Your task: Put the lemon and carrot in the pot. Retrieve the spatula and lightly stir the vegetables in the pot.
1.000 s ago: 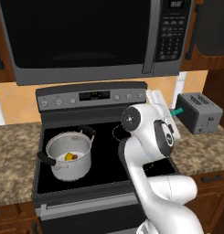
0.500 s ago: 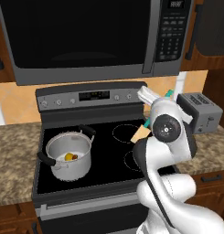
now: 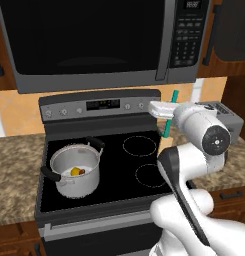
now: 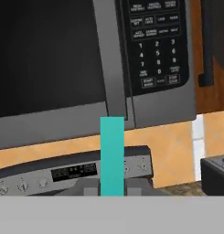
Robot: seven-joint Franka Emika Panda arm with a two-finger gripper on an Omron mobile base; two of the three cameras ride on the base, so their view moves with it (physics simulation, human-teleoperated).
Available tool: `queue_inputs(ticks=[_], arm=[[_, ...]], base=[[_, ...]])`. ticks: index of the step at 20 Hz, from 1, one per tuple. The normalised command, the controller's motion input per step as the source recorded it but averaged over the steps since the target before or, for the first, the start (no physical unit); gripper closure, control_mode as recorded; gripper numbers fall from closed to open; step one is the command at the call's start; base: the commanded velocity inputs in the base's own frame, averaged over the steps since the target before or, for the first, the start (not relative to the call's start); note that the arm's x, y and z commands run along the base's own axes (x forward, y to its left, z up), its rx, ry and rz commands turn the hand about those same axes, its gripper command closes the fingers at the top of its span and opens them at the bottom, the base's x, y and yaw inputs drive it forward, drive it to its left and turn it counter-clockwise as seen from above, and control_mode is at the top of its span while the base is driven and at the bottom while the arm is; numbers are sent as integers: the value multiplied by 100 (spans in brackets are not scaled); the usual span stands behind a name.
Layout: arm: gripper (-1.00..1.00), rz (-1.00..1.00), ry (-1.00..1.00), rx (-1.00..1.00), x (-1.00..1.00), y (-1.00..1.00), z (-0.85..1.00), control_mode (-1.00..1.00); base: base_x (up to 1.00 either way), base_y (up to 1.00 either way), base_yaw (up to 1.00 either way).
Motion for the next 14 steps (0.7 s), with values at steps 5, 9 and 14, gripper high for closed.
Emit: queue_inputs(ticks=[5,9,14], arm=[[100,13,0,-10,0,1,-8,100],[100,0,0,0,0,0,0,100],[100,0,0,0,0,0,0,100]], base=[[0,5,2],[-32,77,6],[-28,100,0]])
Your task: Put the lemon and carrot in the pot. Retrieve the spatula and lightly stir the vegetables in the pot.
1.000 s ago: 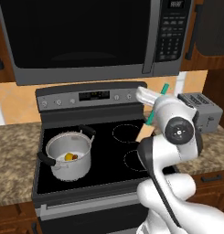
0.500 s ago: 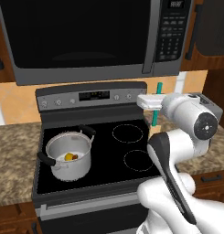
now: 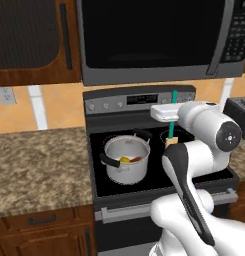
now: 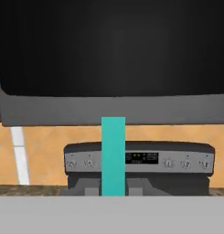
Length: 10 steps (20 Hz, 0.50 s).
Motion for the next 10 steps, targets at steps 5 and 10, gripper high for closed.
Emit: queue_inputs(ticks=[5,10], arm=[[100,0,0,0,0,0,0,100],[100,0,0,0,0,0,0,100]], base=[[36,77,-6],[90,11,-7]])
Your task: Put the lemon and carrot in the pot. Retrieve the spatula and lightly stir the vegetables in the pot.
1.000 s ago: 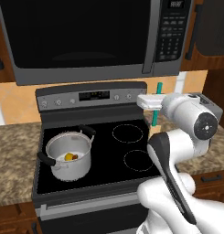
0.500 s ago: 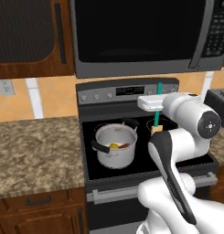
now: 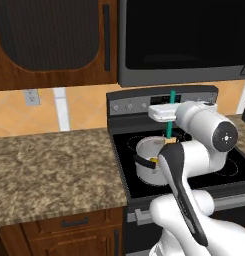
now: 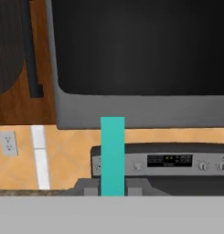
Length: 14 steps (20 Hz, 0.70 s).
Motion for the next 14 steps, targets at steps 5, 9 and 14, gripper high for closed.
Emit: queue_inputs(ticks=[5,9,14], arm=[[100,0,2,0,55,-30,-27,-100],[100,0,0,0,48,-42,-61,-100],[100,0,0,0,57,-11,-50,-100]], base=[[0,0,0],[0,0,0],[0,0,0]])
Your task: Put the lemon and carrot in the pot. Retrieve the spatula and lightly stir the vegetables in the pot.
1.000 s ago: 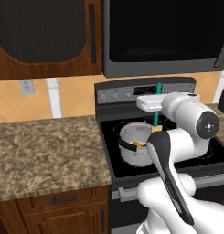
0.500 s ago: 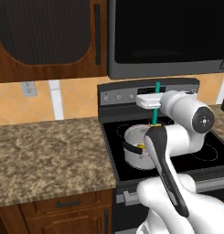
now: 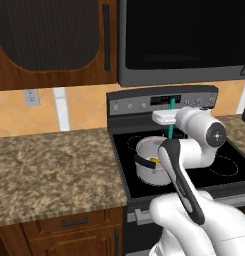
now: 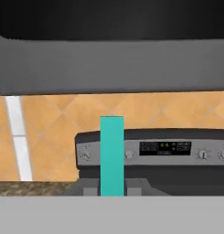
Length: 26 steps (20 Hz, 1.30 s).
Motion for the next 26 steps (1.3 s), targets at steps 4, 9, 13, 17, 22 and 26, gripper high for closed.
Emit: queue_inputs(ticks=[4,9,13,17,22,26], arm=[[100,0,1,0,75,0,-48,-100],[100,0,6,-2,56,0,-51,-100],[100,0,5,0,33,0,-39,-100],[100,0,5,0,34,0,-44,-100],[100,0,1,-3,51,0,-49,-100],[100,1,0,-8,59,0,-48,-100]], base=[[0,0,0],[0,0,0],[0,0,0],[0,0,0],[0,0,0],[0,0,0]])
